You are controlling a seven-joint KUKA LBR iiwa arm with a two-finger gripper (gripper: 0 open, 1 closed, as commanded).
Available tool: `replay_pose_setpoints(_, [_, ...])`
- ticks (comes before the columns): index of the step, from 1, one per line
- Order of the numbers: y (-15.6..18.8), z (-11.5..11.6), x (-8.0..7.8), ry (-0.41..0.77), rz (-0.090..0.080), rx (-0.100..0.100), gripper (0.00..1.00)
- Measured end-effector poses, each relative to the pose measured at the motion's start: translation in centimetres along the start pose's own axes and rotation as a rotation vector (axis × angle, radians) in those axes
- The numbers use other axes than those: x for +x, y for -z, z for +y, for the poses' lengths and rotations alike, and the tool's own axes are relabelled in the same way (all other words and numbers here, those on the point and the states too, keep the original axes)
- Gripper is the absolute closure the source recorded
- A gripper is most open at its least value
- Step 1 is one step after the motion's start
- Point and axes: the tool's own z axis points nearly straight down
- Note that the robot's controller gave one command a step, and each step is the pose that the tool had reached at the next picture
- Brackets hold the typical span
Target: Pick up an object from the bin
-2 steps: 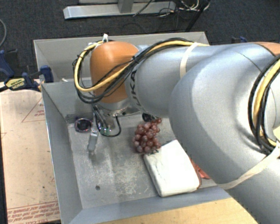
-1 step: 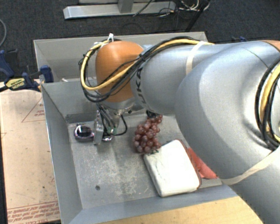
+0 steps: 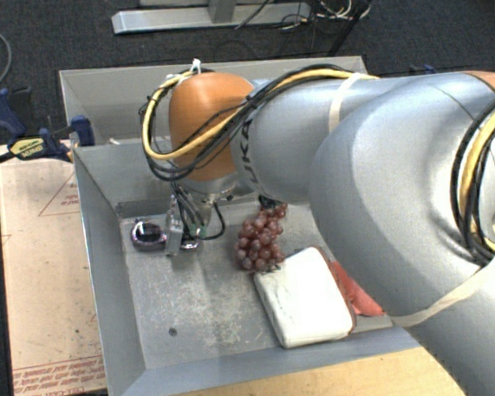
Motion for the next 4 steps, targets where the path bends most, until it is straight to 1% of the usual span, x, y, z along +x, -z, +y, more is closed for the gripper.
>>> replay_pose_setpoints(1, [0.1,0.0,0.0,0.000,0.001,0.000,1.00])
replay_pose_setpoints(2, [0.9,-0.1,0.2,0.000,0.006,0.003,1.00])
replay_pose_setpoints(3, [3.2,-0.1,0.3,-0.001,0.009,0.004,1.00])
replay_pose_setpoints(4, [5.4,-0.1,0.2,-0.001,0.006,0.002,1.00])
